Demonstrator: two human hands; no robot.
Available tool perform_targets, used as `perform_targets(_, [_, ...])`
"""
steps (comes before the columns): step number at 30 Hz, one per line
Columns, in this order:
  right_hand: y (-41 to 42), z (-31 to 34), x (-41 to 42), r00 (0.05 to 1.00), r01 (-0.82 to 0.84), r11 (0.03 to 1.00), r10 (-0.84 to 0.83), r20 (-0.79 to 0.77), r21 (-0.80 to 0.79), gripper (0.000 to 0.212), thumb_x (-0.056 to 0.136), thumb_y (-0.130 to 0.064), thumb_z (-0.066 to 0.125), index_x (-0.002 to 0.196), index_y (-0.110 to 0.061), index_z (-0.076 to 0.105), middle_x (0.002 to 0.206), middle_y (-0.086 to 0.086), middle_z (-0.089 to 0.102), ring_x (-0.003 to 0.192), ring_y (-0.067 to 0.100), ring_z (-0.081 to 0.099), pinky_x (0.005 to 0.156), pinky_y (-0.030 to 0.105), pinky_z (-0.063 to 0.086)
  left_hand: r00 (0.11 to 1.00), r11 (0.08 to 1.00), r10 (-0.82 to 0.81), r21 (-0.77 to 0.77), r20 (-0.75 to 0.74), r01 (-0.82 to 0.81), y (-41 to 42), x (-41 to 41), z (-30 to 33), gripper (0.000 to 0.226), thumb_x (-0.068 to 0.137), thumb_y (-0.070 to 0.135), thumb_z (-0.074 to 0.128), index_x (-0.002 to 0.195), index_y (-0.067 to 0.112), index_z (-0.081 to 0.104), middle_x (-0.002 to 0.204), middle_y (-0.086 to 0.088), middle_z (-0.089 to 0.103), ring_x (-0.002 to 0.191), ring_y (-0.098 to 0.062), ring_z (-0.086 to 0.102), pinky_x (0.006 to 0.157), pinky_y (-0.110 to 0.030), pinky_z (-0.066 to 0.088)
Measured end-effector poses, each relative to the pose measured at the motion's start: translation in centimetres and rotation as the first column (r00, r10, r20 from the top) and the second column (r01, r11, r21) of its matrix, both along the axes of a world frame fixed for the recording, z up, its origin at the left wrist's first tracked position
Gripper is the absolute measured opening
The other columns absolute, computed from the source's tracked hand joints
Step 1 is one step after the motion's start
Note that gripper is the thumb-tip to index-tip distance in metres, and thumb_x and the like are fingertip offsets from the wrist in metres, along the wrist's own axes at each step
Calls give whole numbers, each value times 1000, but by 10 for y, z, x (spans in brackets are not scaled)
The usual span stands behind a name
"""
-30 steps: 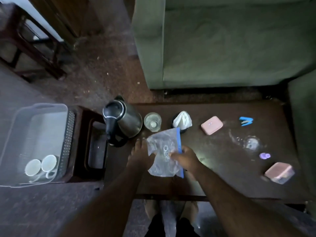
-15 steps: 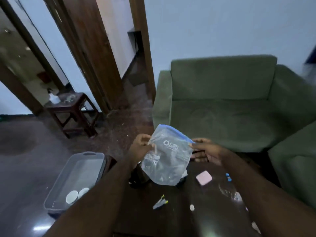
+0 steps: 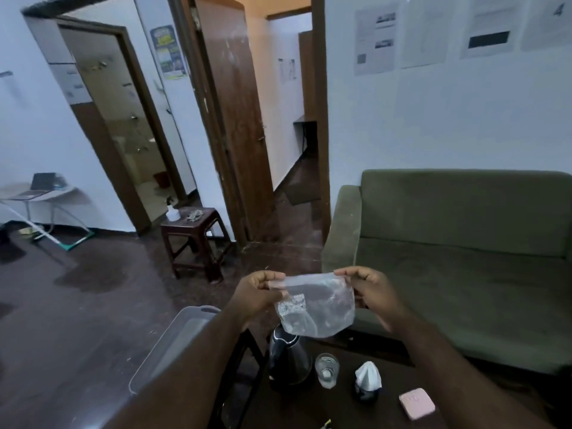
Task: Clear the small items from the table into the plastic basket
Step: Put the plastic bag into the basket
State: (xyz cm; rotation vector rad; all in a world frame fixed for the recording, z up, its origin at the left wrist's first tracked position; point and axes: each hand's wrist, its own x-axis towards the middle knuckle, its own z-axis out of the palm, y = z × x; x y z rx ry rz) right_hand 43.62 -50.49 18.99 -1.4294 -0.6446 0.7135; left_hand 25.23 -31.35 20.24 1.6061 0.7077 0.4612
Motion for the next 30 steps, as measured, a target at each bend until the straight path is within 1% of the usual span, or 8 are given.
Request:
perform_targets(4, [27,14,-5,968,-105,982,137,212,-156,32,82,1,74,112,-9,73,82,10,69,72,10,64,64,19,55,996,987,61,153,-60,-51,25,-22,8,37,71,-9,82,102,7,72,69,0,69,56,-3,63,54,-17,52])
perform_targets(9, [77,35,-15,771,4,962,171,614,-273,5,78,-14,78,79,-18,76,72,3,71,62,6,56,58,18,42,985,933,24,357,-173,40,67,-41,13,20,83,12,77,65,19,71,56,8,58,53,-4,51,55,-22,40])
perform_targets(11, [104,43,-19,734,26,968,151,662,-249,11,78,-18,78,70,-19,71,65,2,62,61,7,48,59,23,37,989,959,13,283,-146,29,89,-50,11,18,89,18,72,72,12,70,67,4,61,62,-10,55,57,-25,40])
perform_targets(15, [161,47,-32,924,-89,965,172,342,-245,15,82,-28,77,78,-17,69,70,-2,69,64,12,64,54,20,48,996,981,84,-173,-5,-83,140,-68,-9,19,97,21,60,110,11,69,104,-14,76,91,-30,73,78,-44,60])
perform_targets(20, [252,9,-57,935,-340,874,354,-24,-346,44,75,-5,82,115,-11,64,105,11,76,95,27,73,78,39,59,975,890,215,-423,53,-173,208,-99,-52,26,95,20,64,118,11,61,111,-12,74,98,-31,73,76,-56,60])
perform_targets(23, [319,-21,-74,971,-230,900,237,-26,-370,40,75,-1,80,112,-2,64,100,14,76,84,24,72,75,39,59,990,908,128,-409,57,-94,254,-126,-90,62,76,9,82,129,16,50,121,-14,65,102,-25,70,72,-44,60])
perform_targets(26, [379,-61,-90,978,-209,892,198,-70,-400,33,79,-1,76,107,-12,62,102,14,72,83,24,69,67,37,58,987,939,159,-310,18,-146,291,-148,-130,82,72,-1,82,135,29,40,125,-11,59,109,-29,65,75,-50,60])
perform_targets(30, [450,-140,-98,957,-210,836,283,71,-507,37,77,15,66,100,-14,60,93,15,65,80,24,60,65,32,51,963,969,171,-141,-209,-203,322,-161,-195,35,78,2,79,106,12,61,101,-10,66,84,-21,63,76,-35,54])
